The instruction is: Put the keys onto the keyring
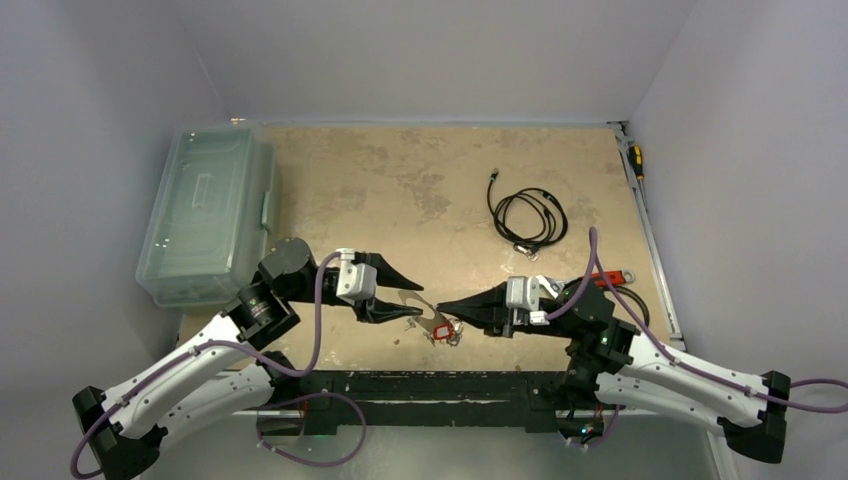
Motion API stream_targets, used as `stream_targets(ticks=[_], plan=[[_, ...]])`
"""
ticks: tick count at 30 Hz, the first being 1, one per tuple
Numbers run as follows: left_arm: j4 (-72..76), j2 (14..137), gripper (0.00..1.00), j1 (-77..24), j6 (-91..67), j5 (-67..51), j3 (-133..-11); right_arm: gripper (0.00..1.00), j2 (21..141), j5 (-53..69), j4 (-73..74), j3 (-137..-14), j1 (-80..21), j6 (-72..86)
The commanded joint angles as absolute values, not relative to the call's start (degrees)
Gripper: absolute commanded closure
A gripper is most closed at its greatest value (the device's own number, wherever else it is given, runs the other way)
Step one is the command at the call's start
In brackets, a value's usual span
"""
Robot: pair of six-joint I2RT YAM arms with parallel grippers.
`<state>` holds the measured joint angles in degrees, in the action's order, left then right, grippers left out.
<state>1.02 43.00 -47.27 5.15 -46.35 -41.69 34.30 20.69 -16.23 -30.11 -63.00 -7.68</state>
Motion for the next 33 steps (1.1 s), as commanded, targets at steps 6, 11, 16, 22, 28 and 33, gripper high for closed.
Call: stream_targets(ticks=[6,11,16,22,28,33], plan=[[4.5,45.5,0.61,-47.2,3.5,-50.6,-43.3,1.00,37.6,22.9,-10.7,-38.2,-63.3,-12.0],[4.4,46.2,0.62,-47.6,3.6,-51.2,-42.8,1.00,38.4,23.2,-8.3,-40.2,-63.3,-13.5],[4.3,46.7,0.69,-48.0,4.1,-51.1,-42.4,1.00,39.0,23.6,-8.4,-40.7,-63.3,-13.3],[4.0,47.2,0.73,-48.6,4.9,-50.6,-41.9,1.00,39.5,24.2,-8.7,-41.2,-63.3,-13.0],[3.1,47.6,0.99,-49.1,6.1,-49.9,-41.8,1.00,39.9,24.7,-8.4,-42.2,-63.3,-13.1],[4.0,45.9,1.00,-49.2,6.4,-47.9,-41.1,1.00,39.2,22.2,-9.3,-42.2,-63.3,-12.7]])
